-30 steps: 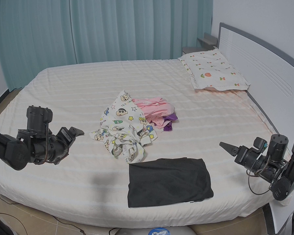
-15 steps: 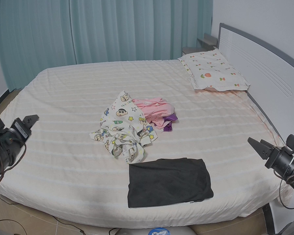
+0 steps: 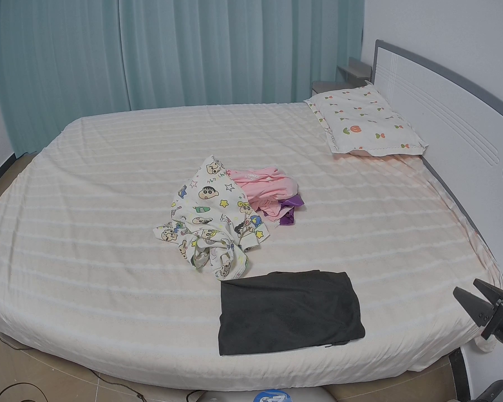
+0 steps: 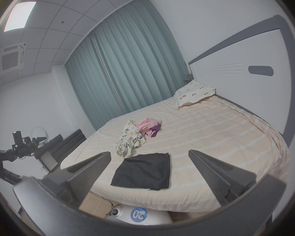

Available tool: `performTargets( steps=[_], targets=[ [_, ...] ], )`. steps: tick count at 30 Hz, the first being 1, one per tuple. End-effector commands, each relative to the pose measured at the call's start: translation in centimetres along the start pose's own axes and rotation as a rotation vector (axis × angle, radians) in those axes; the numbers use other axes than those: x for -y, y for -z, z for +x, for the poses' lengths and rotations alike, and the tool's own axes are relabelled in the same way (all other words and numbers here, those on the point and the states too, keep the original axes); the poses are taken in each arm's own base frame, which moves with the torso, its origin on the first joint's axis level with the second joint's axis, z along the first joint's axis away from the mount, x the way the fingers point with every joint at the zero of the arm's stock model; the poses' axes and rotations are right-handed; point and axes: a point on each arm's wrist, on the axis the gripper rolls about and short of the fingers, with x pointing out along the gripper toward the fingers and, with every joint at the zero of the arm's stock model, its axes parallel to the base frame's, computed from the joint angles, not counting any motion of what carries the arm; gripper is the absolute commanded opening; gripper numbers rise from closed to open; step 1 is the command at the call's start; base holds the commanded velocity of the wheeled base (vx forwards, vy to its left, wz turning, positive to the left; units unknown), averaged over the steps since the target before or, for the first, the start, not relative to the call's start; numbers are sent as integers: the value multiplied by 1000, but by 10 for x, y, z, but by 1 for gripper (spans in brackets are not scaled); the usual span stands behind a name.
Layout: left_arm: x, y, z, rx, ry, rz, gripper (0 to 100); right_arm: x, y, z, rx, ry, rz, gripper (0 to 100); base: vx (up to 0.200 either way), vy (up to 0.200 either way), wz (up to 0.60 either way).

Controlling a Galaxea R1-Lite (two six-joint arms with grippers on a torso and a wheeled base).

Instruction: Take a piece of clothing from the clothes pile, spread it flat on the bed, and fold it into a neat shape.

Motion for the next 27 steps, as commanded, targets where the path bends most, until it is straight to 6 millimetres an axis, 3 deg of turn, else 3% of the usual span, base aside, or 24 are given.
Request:
performTargets(
  steps=[1,7,16,23,27],
  targets=[
    [-38,12,-39,101,-37,66,100,-6,3,-39,115,-42,-122,100,0,0,0],
    [-52,27,-53,133,-118,135,100,-3,19,-54,103,-28,-167,100,0,0,0],
    [-66,53,-58,156,-152,230,100,0,39,-76,145,-22,-321,100,0,0,0],
    [-71,73,-51,109,-171,262,100,10,59,-71,88,111,-354,100,0,0,0],
    [-73,81,-48,92,-173,275,100,10,59,-71,91,134,-350,100,0,0,0]
  ],
)
